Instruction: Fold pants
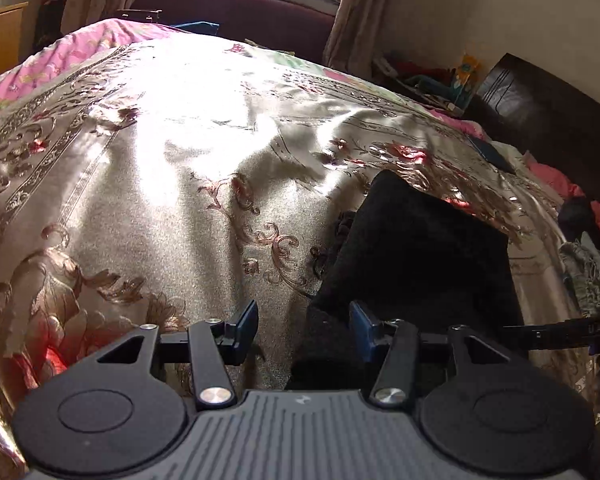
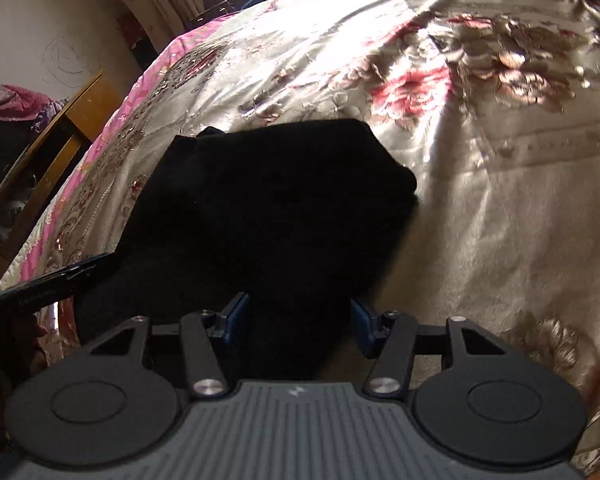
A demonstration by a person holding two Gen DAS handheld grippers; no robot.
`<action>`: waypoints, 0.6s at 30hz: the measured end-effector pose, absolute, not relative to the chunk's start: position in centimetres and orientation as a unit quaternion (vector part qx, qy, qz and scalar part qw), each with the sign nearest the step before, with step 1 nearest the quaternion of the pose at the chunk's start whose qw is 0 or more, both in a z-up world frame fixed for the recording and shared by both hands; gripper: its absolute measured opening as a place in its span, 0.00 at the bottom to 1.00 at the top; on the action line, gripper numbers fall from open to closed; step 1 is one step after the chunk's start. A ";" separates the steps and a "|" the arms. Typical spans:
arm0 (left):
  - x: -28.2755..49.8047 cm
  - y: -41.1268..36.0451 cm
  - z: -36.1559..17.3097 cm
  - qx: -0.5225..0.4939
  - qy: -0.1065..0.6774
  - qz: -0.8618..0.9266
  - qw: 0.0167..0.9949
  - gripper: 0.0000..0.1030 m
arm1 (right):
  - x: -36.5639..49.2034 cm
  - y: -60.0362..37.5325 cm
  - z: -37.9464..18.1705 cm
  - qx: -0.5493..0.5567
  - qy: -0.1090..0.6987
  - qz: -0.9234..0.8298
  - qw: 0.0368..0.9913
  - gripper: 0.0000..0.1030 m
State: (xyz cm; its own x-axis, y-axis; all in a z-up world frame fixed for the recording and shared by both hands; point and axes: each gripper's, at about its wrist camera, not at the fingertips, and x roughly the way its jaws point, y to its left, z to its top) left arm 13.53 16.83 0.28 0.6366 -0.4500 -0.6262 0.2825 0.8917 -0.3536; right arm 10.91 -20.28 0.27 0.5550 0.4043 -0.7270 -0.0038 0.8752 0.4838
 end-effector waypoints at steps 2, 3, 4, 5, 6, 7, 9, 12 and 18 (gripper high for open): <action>12.6 17.0 0.2 -0.110 0.374 -0.197 0.900 0.63 | 12.6 -20.1 0.0 0.228 0.452 0.119 0.854 0.53; 12.3 17.0 0.2 -0.113 0.376 -0.192 0.899 0.63 | 13.6 -19.9 0.1 0.221 0.450 0.123 0.857 0.52; 12.1 17.1 0.1 -0.124 0.379 -0.187 0.898 0.63 | 14.9 -19.7 0.3 0.207 0.446 0.129 0.861 0.52; 11.8 17.2 0.0 -0.135 0.382 -0.182 0.896 0.64 | 16.2 -19.5 0.4 0.197 0.446 0.133 0.863 0.51; 11.6 17.0 -0.1 -0.143 0.383 -0.175 0.896 0.64 | 17.4 -19.5 0.4 0.194 0.448 0.135 0.862 0.51; 11.4 16.8 0.0 -0.147 0.383 -0.168 0.896 0.64 | 18.6 -19.6 0.4 0.194 0.449 0.137 0.861 0.51; 10.9 16.2 0.4 -0.142 0.381 -0.156 0.900 0.64 | 20.2 -19.3 0.8 0.179 0.457 0.143 0.859 0.51; 9.5 15.9 2.4 -0.118 0.363 -0.141 0.913 0.63 | 18.3 -18.5 3.2 0.121 0.440 0.127 0.881 0.51; 8.4 13.4 4.2 -0.045 0.363 -0.159 0.917 0.63 | 8.8 -14.9 5.8 0.068 0.389 0.184 0.900 0.51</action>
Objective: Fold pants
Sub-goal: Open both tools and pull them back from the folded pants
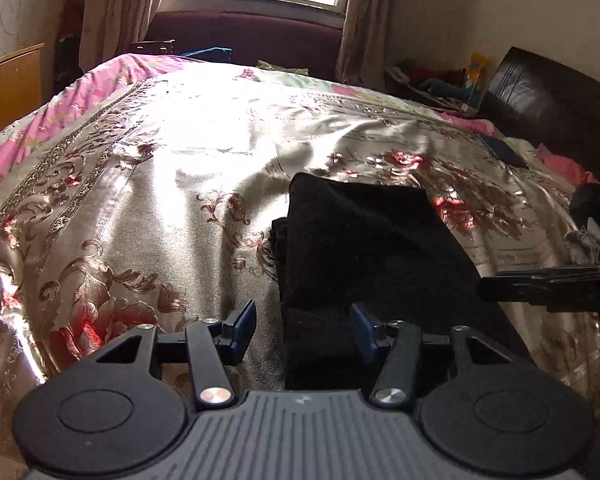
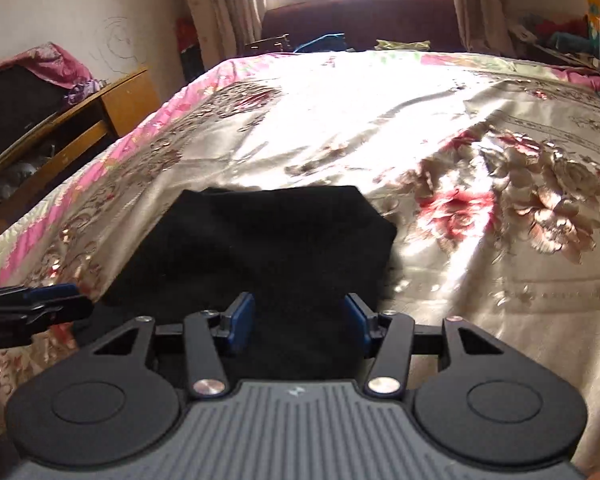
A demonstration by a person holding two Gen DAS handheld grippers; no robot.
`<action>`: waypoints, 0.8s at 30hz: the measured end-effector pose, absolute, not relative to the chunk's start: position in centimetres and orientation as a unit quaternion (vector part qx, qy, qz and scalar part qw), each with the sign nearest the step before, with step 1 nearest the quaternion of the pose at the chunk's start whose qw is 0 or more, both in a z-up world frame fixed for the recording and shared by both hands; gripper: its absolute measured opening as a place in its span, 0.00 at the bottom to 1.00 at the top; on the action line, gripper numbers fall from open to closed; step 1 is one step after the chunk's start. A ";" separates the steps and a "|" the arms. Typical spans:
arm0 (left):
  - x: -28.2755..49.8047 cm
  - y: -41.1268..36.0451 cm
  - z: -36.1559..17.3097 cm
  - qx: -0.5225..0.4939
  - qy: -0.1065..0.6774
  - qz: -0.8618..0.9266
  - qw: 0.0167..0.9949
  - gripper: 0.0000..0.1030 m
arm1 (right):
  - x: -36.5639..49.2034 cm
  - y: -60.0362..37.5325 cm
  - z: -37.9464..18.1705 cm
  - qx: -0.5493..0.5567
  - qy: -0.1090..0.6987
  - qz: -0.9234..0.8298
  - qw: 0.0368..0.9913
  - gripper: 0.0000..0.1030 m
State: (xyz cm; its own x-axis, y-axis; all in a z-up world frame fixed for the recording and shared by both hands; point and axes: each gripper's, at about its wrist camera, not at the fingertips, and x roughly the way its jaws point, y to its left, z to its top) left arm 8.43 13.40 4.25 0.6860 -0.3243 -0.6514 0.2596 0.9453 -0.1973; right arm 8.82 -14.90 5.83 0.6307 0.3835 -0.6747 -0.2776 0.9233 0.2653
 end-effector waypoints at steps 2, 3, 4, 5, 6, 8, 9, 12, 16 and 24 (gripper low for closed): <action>8.4 12.8 2.8 -0.030 0.394 -0.142 0.907 0.65 | 7.6 -12.9 4.2 0.044 0.404 0.196 0.892 0.49; 8.3 13.1 2.4 -0.046 0.406 -0.140 0.902 0.66 | 7.2 -12.1 3.3 0.018 0.404 0.187 0.895 0.49; 8.0 13.4 2.4 -0.063 0.410 -0.134 0.900 0.68 | 7.0 -11.6 2.9 0.000 0.404 0.178 0.897 0.49; 7.7 13.4 2.6 -0.069 0.412 -0.127 0.900 0.68 | 6.8 -11.3 3.0 -0.007 0.400 0.168 0.901 0.48; 6.9 13.2 3.2 -0.060 0.407 -0.120 0.903 0.68 | 6.5 -11.1 3.5 -0.004 0.395 0.160 0.904 0.49; 5.6 12.7 4.2 -0.042 0.394 -0.114 0.911 0.69 | 5.4 -11.3 5.2 0.030 0.383 0.178 0.906 0.50; 5.1 12.4 4.6 -0.042 0.393 -0.115 0.911 0.69 | 4.9 -11.4 5.7 0.041 0.379 0.185 0.906 0.49; 4.0 11.7 5.2 -0.049 0.393 -0.114 0.911 0.70 | 3.6 -11.2 6.2 0.039 0.370 0.179 0.911 0.49; 2.4 10.6 5.9 -0.036 0.381 -0.104 0.918 0.71 | 2.2 -11.9 5.9 0.082 0.381 0.176 0.904 0.49; 0.5 9.5 7.0 -0.036 0.351 -0.079 0.932 0.85 | 0.5 -11.6 6.0 0.086 0.378 0.172 0.906 0.49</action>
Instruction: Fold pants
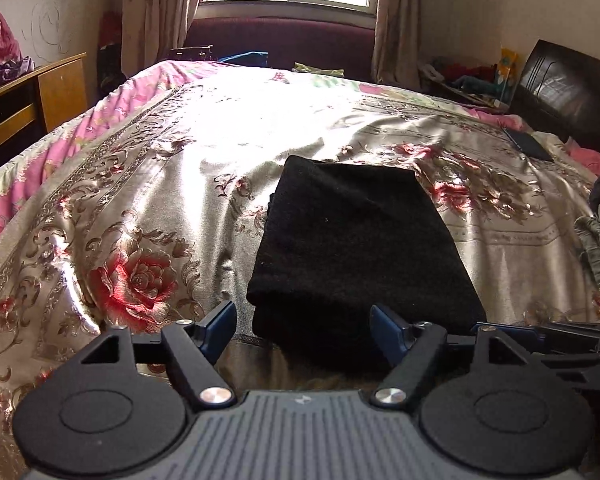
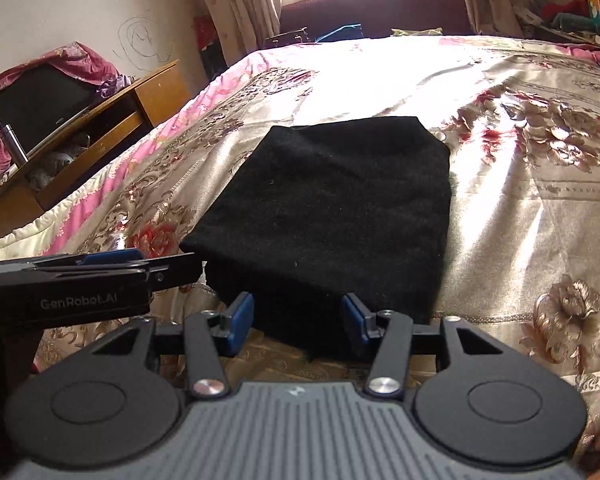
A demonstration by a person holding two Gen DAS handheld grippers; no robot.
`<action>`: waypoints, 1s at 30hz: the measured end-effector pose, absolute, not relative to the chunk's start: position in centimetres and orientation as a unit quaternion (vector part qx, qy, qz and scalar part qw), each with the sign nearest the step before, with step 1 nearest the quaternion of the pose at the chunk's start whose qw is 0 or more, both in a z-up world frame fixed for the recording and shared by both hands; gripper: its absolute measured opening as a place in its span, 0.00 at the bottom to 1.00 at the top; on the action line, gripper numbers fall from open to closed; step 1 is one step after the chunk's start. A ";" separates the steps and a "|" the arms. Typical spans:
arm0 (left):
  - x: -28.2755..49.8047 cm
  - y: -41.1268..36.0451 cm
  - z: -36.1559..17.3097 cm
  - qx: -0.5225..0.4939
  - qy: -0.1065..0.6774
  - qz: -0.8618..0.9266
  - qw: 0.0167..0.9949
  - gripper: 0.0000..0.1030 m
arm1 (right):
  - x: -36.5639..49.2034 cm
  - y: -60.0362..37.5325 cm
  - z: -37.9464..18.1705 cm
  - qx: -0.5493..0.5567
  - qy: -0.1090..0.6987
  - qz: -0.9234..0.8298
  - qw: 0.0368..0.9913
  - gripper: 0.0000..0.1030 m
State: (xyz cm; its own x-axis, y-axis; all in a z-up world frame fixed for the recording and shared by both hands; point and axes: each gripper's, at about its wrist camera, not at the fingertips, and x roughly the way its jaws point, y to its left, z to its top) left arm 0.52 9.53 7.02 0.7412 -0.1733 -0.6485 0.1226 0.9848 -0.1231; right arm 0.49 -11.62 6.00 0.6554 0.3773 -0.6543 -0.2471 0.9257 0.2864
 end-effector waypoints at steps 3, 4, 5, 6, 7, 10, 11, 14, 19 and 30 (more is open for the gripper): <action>0.0 9.4 7.1 -0.042 0.345 -0.072 0.935 0.92 | 0.1 -11.5 6.0 0.088 0.378 0.172 0.905 0.49; -0.1 9.3 7.1 -0.042 0.345 -0.068 0.935 0.96 | 0.0 -11.5 6.0 0.089 0.378 0.172 0.906 0.49; -0.1 9.3 7.1 -0.041 0.345 -0.064 0.935 0.99 | -0.2 -11.5 6.0 0.089 0.377 0.171 0.906 0.49; -0.2 9.2 7.1 -0.039 0.346 -0.058 0.936 1.00 | -0.3 -11.6 6.0 0.089 0.377 0.170 0.906 0.49; -0.3 9.2 6.9 -0.035 0.345 -0.053 0.936 1.00 | -0.4 -11.6 6.0 0.090 0.377 0.169 0.906 0.49; -0.7 9.1 6.8 -0.031 0.344 -0.044 0.937 1.00 | -0.7 -11.8 5.9 0.092 0.378 0.164 0.907 0.49; -0.7 9.1 6.7 -0.031 0.344 -0.041 0.938 1.00 | -0.8 -11.9 5.8 0.093 0.378 0.162 0.907 0.49; -1.0 9.1 6.4 -0.037 0.344 -0.037 0.937 1.00 | -1.0 -12.1 5.5 0.100 0.380 0.159 0.906 0.49; -1.3 9.1 5.7 -0.051 0.352 -0.029 0.934 1.00 | -1.3 -12.4 4.9 0.109 0.381 0.151 0.906 0.49; -1.6 7.5 4.9 -0.002 0.360 -0.009 0.933 1.00 | -1.9 -13.8 3.2 0.141 0.383 0.136 0.903 0.50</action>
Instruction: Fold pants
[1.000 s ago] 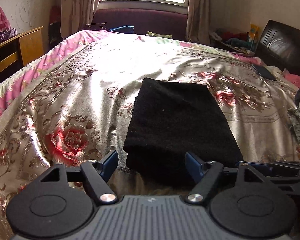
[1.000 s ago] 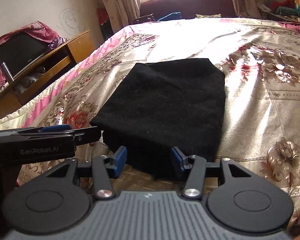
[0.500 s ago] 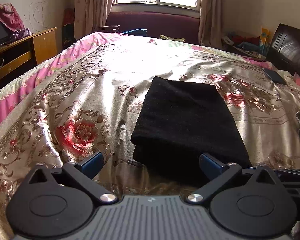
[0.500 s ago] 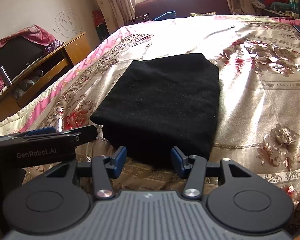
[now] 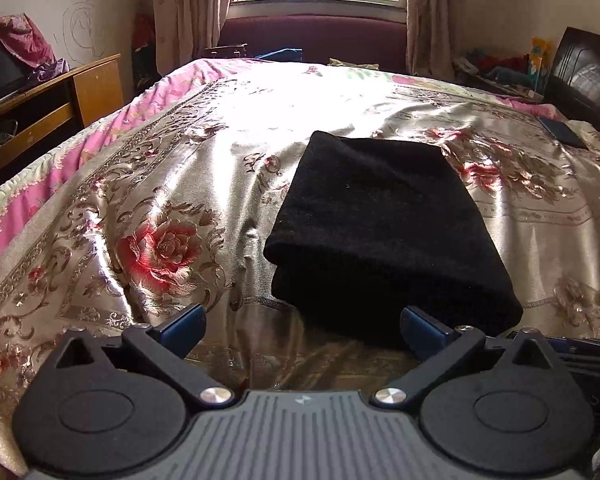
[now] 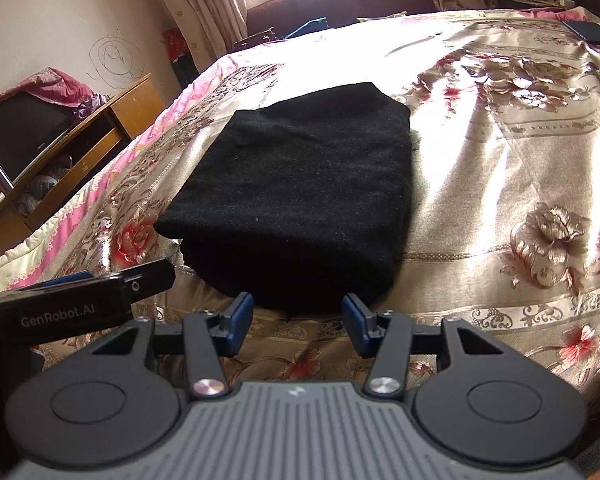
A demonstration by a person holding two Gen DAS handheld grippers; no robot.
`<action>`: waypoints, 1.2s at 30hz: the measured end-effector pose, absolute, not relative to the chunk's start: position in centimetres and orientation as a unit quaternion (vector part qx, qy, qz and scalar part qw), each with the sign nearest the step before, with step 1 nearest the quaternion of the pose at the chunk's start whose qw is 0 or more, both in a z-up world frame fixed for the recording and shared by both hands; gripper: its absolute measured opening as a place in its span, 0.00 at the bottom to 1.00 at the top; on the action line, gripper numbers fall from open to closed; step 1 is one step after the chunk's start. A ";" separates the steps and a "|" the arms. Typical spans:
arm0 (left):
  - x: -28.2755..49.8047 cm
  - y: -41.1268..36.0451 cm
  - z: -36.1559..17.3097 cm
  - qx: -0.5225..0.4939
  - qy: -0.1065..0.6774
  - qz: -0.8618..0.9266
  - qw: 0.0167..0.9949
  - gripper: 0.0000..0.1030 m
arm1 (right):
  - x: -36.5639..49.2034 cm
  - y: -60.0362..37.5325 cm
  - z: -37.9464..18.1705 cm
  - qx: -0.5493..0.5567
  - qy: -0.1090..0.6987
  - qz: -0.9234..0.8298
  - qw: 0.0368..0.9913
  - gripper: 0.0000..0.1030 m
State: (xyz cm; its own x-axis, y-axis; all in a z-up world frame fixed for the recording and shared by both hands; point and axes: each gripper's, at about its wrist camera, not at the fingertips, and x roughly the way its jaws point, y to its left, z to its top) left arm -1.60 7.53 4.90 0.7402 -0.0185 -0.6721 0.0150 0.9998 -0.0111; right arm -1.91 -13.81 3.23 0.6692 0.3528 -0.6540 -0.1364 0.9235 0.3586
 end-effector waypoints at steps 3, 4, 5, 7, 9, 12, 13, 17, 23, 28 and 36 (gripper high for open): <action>-1.1 6.6 4.4 0.031 0.386 0.011 0.922 1.00 | -2.0 -14.1 3.1 0.148 0.382 0.135 0.902 0.50; -1.1 6.1 4.0 0.048 0.391 0.018 0.919 1.00 | -1.9 -14.1 3.1 0.150 0.383 0.137 0.901 0.50; -1.1 5.8 3.9 0.057 0.392 0.020 0.918 1.00 | -2.0 -14.1 3.0 0.152 0.385 0.138 0.900 0.49; -1.3 5.4 3.9 0.072 0.387 0.021 0.919 1.00 | -2.1 -14.0 2.9 0.152 0.386 0.139 0.899 0.49; -1.4 5.6 4.0 0.063 0.384 0.021 0.921 1.00 | -2.1 -14.1 2.8 0.154 0.386 0.139 0.899 0.50; -1.3 6.2 4.0 0.043 0.389 0.020 0.920 1.00 | -2.0 -14.1 2.7 0.151 0.387 0.137 0.899 0.50; -1.2 6.4 3.9 0.038 0.391 0.023 0.920 1.00 | -2.1 -14.1 2.6 0.148 0.388 0.135 0.899 0.50; -1.3 6.6 3.8 0.033 0.393 0.022 0.919 1.00 | -2.0 -13.8 2.3 0.145 0.396 0.138 0.896 0.50; -1.5 6.5 3.8 0.029 0.390 0.017 0.920 1.00 | -2.0 -13.8 2.2 0.142 0.396 0.137 0.897 0.50; -1.4 6.8 3.7 0.022 0.393 0.014 0.919 1.00 | -1.9 -13.9 2.0 0.146 0.399 0.137 0.895 0.50; -1.6 6.8 3.8 0.022 0.390 0.016 0.921 1.00 | -1.9 -13.9 2.0 0.147 0.398 0.138 0.895 0.50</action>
